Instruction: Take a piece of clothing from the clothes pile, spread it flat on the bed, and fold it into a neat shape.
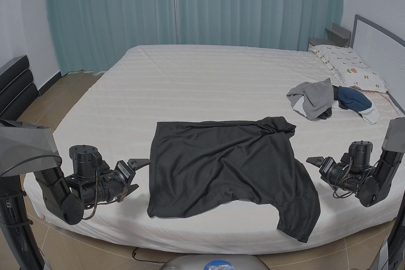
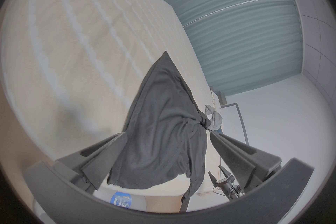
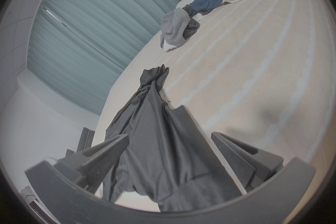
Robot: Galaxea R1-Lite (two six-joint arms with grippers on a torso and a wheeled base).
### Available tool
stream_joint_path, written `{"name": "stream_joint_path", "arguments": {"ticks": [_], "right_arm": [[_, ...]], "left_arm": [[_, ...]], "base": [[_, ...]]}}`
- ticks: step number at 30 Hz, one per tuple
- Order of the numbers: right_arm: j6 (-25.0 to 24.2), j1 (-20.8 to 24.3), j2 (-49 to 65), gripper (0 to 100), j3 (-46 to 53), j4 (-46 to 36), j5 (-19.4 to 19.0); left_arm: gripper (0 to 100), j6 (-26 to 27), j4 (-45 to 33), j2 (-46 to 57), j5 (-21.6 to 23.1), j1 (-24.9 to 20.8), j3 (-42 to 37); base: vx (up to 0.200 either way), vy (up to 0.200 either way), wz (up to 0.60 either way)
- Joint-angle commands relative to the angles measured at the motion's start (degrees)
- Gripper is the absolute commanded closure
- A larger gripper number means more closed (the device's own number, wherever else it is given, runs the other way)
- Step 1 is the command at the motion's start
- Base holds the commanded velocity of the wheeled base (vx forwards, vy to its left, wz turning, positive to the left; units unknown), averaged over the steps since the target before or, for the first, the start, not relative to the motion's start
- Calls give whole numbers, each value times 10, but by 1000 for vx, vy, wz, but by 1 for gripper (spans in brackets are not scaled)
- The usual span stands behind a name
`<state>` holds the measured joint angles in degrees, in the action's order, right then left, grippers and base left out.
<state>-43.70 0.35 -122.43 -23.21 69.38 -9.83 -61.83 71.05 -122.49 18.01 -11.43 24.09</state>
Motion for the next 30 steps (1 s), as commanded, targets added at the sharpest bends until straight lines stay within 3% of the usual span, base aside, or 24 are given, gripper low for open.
{"name": "stream_joint_path", "arguments": {"ticks": [1,12,27,30], "right_arm": [[1,3,10,0,5,0,0],[0,12,7,0,6,0,0],[0,19,7,0,9,0,0],[0,21,7,0,10,0,0]], "left_arm": [[0,3,13,-15,-1,-10,-10],[0,-1,45,-20,2,-12,-18],[0,0,45,-20,-6,-18,-18],[0,5,47,-16,-24,-26,-21]], "base": [[0,0,0],[0,0,0],[0,-200,0],[0,0,0]]}}
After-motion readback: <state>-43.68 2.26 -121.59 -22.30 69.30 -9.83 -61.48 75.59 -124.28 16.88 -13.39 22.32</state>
